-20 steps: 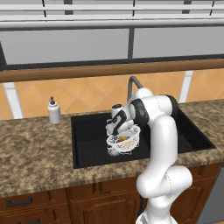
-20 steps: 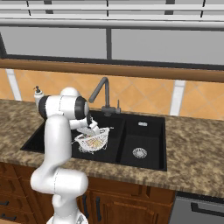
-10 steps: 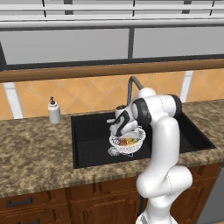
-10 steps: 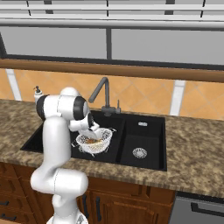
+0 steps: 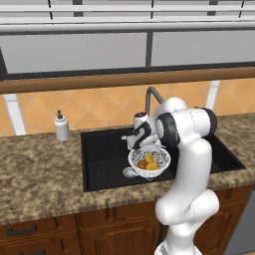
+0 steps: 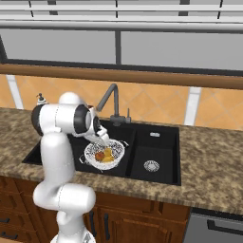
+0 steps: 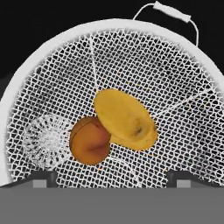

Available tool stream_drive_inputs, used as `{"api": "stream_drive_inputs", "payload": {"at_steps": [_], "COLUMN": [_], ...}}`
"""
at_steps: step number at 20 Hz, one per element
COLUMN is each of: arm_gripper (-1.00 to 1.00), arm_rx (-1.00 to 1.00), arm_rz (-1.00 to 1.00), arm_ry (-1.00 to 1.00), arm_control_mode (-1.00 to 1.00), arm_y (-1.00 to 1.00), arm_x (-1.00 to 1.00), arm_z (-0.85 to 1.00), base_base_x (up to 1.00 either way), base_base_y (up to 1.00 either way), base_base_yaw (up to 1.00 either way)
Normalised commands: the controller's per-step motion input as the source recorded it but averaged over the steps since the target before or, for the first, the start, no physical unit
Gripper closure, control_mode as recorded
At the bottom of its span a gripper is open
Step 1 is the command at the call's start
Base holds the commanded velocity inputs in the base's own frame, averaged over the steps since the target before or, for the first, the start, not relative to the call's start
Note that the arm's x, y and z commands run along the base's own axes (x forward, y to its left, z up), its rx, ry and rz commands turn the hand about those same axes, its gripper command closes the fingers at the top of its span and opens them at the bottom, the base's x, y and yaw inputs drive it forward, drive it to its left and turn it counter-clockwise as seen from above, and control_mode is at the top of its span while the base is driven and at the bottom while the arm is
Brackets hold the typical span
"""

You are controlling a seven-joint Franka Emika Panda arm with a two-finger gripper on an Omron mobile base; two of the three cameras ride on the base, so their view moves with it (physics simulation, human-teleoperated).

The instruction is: Put the colander in the sink, put the peach, mango, mango in the colander, and turn on the sink faucet and pour water over the colander.

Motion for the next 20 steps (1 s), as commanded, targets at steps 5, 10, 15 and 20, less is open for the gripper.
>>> {"api": "stream_drive_inputs", "payload": {"at_steps": [5, 10, 15, 20], "arm_gripper": [-1.00, -1.00, -1.00, -1.00], "arm_rx": [0.00, 0.00, 0.00, 0.00], "arm_rz": [0.00, 0.00, 0.03, 0.07], "arm_ry": [0.00, -0.02, -0.03, -0.09], "arm_control_mode": [-1.00, -1.00, -1.00, -1.00], "arm_y": [0.00, 0.00, 0.00, 0.00], "arm_x": [-0.23, -0.59, -0.56, -0.87], "arm_z": [0.83, 0.60, 0.54, 0.57], "base_base_x": [0.00, 0.00, 0.00, 0.00], "base_base_y": [0.00, 0.00, 0.00, 0.00], "base_base_yaw": [0.00, 0.00, 0.00, 0.00]}}
